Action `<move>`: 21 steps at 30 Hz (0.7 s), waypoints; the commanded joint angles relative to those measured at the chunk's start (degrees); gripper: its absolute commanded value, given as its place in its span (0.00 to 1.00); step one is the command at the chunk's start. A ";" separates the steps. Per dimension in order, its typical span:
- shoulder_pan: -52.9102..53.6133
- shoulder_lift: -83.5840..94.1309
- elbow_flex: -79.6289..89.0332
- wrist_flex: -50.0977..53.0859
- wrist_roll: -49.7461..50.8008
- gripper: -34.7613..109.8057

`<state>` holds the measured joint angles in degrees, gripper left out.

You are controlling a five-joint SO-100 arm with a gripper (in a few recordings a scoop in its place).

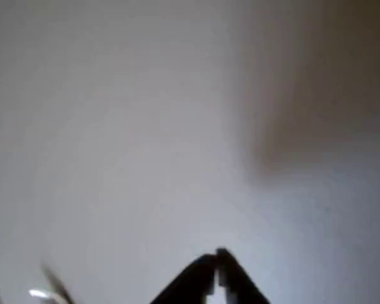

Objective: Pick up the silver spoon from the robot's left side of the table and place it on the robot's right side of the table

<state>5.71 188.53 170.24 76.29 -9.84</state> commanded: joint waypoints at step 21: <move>-0.35 0.18 -1.05 0.44 -0.53 0.23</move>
<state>5.71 188.53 170.24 76.29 -9.84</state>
